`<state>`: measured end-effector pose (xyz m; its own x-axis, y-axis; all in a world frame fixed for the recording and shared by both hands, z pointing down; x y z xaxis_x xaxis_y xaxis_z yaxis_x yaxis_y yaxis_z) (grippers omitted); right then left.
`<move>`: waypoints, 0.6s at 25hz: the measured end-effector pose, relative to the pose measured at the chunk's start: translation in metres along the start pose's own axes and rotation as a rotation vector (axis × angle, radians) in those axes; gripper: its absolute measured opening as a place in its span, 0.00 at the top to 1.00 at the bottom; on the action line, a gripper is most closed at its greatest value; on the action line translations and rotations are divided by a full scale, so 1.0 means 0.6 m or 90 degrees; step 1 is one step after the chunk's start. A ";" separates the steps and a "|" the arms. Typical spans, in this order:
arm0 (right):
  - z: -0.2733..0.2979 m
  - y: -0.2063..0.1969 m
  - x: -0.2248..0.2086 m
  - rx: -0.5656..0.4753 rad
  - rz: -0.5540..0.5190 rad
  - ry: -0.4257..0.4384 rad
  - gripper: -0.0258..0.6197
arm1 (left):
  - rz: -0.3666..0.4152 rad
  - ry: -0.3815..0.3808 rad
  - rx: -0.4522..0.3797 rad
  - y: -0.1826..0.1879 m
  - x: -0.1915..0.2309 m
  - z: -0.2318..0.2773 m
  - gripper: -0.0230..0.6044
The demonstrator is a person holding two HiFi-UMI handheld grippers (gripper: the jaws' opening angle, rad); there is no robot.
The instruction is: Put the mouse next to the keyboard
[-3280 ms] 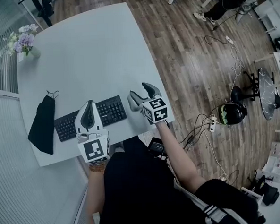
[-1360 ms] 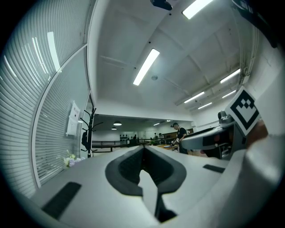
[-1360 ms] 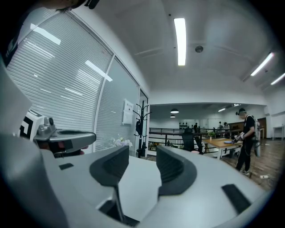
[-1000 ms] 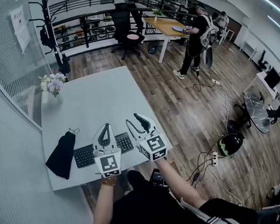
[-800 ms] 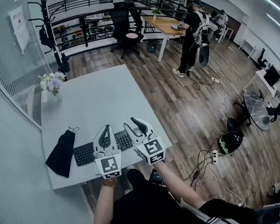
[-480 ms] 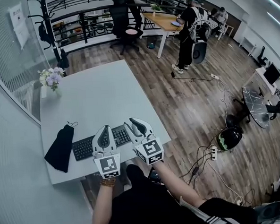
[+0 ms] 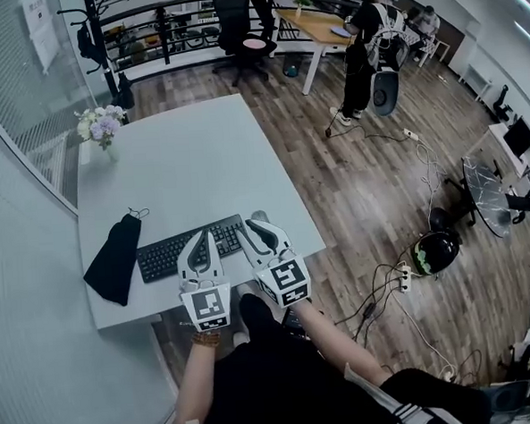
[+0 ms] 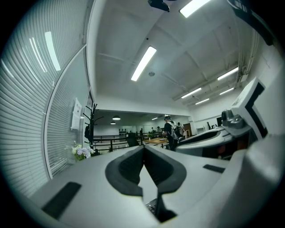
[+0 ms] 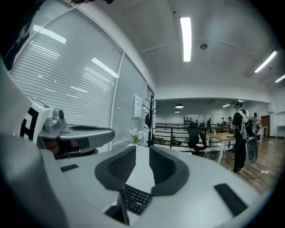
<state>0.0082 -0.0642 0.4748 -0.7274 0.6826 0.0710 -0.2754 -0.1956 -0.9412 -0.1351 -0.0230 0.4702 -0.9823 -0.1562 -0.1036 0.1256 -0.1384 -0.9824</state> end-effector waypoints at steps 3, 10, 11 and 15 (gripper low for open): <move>-0.006 -0.012 0.014 0.013 -0.003 0.006 0.82 | -0.008 0.000 0.011 -0.016 -0.005 -0.014 0.95; -0.013 -0.035 0.044 0.022 0.003 0.012 0.82 | -0.010 -0.004 0.030 -0.044 -0.017 -0.035 0.95; -0.014 -0.039 0.048 0.024 0.005 0.013 0.82 | -0.011 -0.004 0.033 -0.048 -0.018 -0.038 0.95; -0.019 -0.052 0.057 0.032 0.012 0.016 0.83 | -0.013 -0.002 0.043 -0.062 -0.021 -0.051 0.95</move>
<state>-0.0009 -0.0269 0.5031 -0.7172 0.6954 0.0449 -0.2934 -0.2429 -0.9246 -0.1317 0.0137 0.5034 -0.9843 -0.1559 -0.0826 0.1145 -0.2081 -0.9714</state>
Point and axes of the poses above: the fingertips, and each gripper's own axes: z forward along the fingers, x to its left, y out of its top, the point moved 8 cm from there along -z, backward along the fingers, and after that the axes turned 10 degrees about x, right-handed, at the moved point
